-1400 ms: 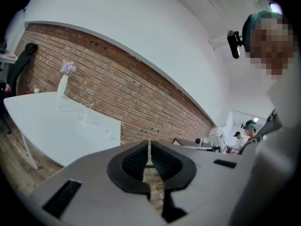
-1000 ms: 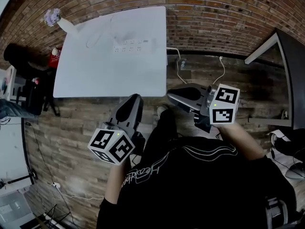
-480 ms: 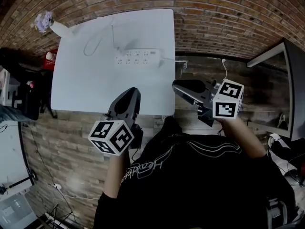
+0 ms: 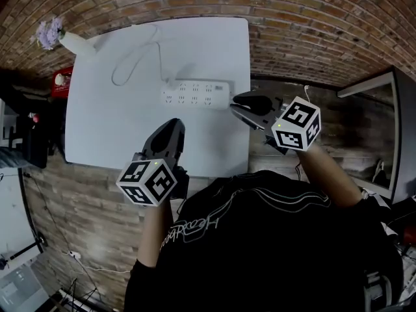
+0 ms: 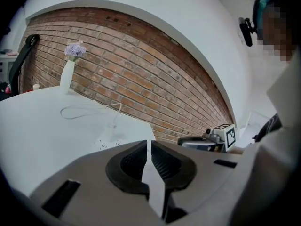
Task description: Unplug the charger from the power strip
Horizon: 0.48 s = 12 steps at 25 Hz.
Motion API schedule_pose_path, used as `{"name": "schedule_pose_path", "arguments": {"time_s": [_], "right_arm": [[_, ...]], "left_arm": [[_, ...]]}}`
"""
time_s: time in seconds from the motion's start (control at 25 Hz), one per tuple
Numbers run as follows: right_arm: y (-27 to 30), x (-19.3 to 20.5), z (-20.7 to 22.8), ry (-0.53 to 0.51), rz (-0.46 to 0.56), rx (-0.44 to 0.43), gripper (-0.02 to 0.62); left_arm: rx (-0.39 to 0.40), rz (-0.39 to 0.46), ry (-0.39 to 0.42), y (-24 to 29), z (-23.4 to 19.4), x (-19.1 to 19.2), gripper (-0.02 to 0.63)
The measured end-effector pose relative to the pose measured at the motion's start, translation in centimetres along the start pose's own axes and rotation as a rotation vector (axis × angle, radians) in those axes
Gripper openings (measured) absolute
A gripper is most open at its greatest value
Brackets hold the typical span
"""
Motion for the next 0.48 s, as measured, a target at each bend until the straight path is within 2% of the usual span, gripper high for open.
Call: {"name": "schedule_pose_path", "arguments": {"time_s": [0.04,0.08,0.36,0.48], "right_arm": [[0.9,0.3,0.7,-0.027,-0.042,0.006,0.081],[1.8,0.7,1.3,-0.053,-0.078,0.012,0.091],[6.1,3.2,4.6,-0.181,-0.248,0.001,0.126],[7.3,3.9,6.0,-0.204,-0.285,-0.005,0.132]], "left_arm": [[-0.004,-0.003,-0.004,0.3,-0.4,0.0,0.006],[-0.009,-0.007,-0.007,0.5,-0.8,0.0,0.006],[-0.059,-0.026,-0.033,1.0,-2.5,0.2,0.006],[-0.086,-0.028,-0.048,1.7,-3.2,0.2,0.006]]}}
Point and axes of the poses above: the fingertips, and each gripper's own axes: y forward along the fingers, z to its right, x out of its underside, the point moved 7 cm from there along -y, backward along the fingers, and after that the axes turned 6 degrees about -x, right-handed, at the moved point
